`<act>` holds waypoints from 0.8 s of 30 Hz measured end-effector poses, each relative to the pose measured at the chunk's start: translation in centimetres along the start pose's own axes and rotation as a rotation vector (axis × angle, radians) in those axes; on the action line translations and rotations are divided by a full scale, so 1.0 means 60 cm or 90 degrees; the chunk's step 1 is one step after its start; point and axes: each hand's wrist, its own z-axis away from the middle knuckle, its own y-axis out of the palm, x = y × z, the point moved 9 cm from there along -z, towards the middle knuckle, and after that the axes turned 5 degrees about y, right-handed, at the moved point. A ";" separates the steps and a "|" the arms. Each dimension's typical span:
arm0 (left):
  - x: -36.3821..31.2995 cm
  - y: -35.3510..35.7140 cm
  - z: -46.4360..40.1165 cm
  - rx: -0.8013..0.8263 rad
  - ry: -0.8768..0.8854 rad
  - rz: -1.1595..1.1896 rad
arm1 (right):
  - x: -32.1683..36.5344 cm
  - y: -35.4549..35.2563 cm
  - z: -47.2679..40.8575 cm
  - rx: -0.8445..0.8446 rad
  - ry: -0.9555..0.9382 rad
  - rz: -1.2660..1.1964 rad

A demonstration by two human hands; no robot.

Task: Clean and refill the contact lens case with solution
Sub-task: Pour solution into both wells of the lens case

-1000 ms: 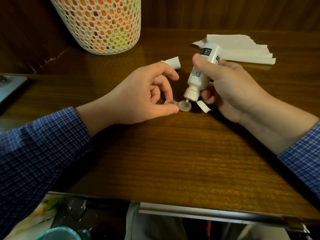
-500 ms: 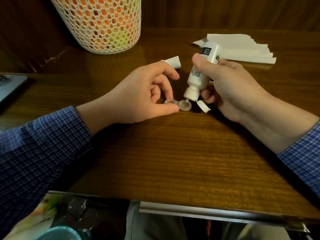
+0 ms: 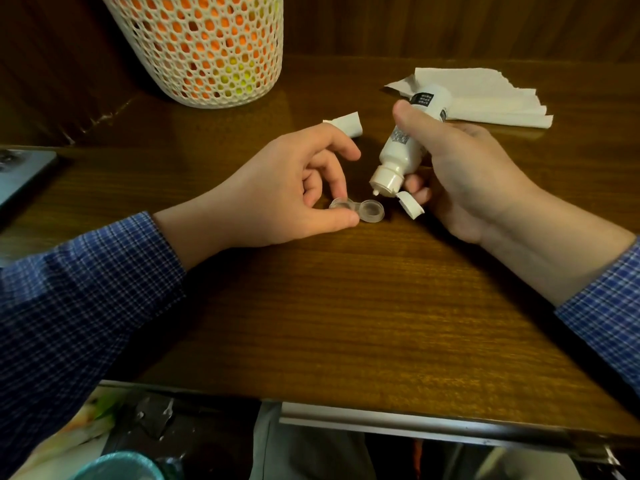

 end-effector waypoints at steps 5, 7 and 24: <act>-0.005 0.000 0.003 0.033 0.002 -0.015 | -0.003 -0.008 -0.002 -0.025 0.018 -0.034; -0.008 0.000 0.005 0.054 0.010 -0.030 | -0.003 -0.010 -0.002 -0.036 0.024 -0.042; -0.007 0.001 0.006 0.020 0.007 -0.019 | 0.010 0.026 0.011 0.058 -0.115 0.051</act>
